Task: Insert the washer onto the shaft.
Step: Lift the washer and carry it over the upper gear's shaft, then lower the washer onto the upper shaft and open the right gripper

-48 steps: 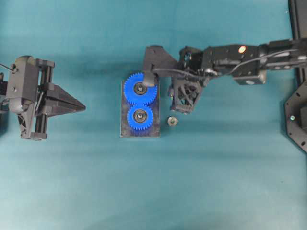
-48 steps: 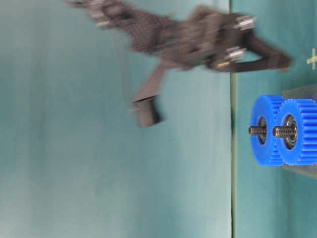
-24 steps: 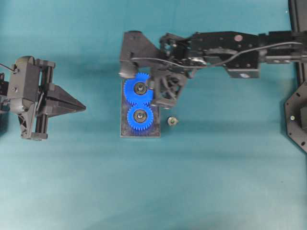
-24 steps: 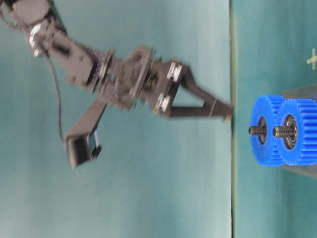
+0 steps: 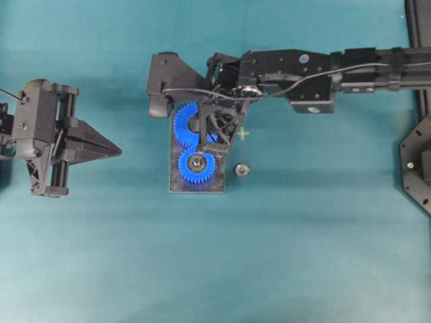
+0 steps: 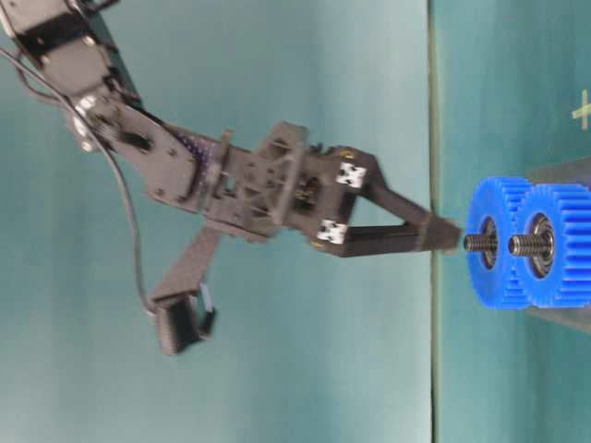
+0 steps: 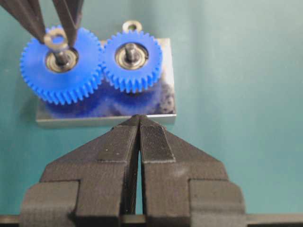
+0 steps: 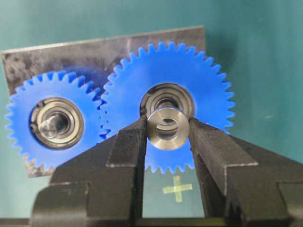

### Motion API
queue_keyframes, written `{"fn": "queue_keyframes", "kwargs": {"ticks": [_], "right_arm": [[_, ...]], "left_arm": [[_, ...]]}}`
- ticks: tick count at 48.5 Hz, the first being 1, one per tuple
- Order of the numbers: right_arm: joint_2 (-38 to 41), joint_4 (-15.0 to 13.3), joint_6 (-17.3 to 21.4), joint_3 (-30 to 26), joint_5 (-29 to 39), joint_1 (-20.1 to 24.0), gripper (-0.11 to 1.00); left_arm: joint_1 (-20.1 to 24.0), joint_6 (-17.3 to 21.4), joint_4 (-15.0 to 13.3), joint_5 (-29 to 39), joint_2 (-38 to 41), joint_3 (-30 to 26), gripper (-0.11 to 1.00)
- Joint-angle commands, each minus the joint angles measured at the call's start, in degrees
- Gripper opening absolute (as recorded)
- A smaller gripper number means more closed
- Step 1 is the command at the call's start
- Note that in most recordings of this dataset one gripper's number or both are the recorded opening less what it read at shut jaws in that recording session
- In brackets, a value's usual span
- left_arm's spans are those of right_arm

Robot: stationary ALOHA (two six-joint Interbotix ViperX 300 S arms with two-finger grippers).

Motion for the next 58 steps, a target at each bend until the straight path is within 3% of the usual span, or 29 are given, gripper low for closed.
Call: {"fn": "queue_keyframes", "kwargs": {"ticks": [1, 46, 55, 58], "right_arm": [[-0.6, 0.1, -1.1, -1.5, 0.0, 0.2, 0.32], [0.6, 0.4, -0.8, -2.5, 0.3, -0.4, 0.33], [-0.4, 0.4, -0.8, -2.7, 1.5, -0.4, 0.82], [-1.0, 0.2, -0.7, -2.6, 1.6, -0.4, 0.89]], "left_arm": [[-0.1, -0.1, 0.2, -0.5, -0.2, -0.5, 0.00], [0.0, -0.3, 0.2, -1.7, -0.2, 0.3, -0.01], [-0.1, -0.4, 0.2, -1.8, -0.2, 0.3, -0.01], [-0.1, -0.4, 0.1, -1.8, -0.2, 0.2, -0.01]]}}
